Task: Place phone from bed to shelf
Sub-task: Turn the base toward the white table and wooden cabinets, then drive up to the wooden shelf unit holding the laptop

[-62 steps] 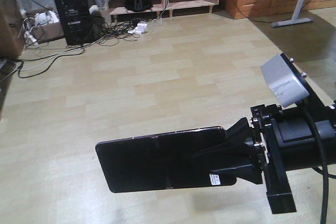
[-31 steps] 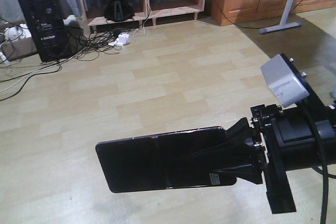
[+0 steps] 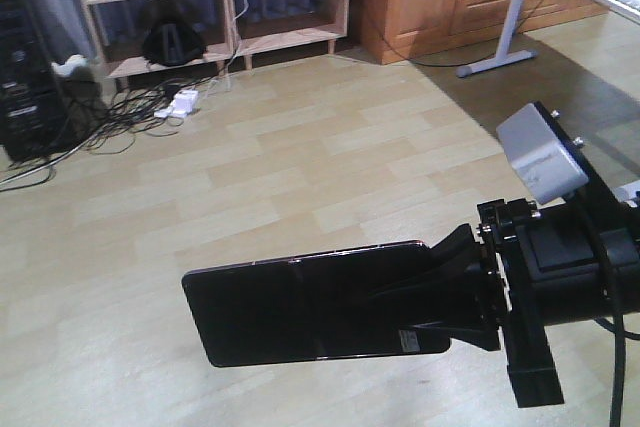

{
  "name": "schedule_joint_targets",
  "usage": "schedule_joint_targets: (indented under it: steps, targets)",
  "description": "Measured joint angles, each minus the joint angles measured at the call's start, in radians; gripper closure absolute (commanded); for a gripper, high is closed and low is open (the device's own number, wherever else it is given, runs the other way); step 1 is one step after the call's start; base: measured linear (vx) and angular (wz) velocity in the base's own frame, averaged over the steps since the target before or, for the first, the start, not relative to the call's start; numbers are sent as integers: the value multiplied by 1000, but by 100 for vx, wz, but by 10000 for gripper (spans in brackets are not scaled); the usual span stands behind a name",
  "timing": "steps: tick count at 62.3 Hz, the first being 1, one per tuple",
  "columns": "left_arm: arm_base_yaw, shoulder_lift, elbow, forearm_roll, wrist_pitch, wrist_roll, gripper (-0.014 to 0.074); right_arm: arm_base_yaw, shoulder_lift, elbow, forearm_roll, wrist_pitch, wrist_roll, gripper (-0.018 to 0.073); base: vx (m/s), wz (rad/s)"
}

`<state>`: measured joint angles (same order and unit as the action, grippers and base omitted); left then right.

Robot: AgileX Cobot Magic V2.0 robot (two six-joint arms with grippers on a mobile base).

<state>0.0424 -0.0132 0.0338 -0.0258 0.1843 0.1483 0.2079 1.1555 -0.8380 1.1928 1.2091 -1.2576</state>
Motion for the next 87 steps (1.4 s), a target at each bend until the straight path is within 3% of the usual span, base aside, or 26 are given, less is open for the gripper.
schedule_joint_targets:
  steps: [50, 87]
  targets:
    - [0, 0, 0, 0, 0, 0, 595, 0, 0, 0, 0, 0, 0, 561, 39, -31]
    - [0, 0, 0, 0, 0, 0, 595, 0, 0, 0, 0, 0, 0, 561, 42, -7]
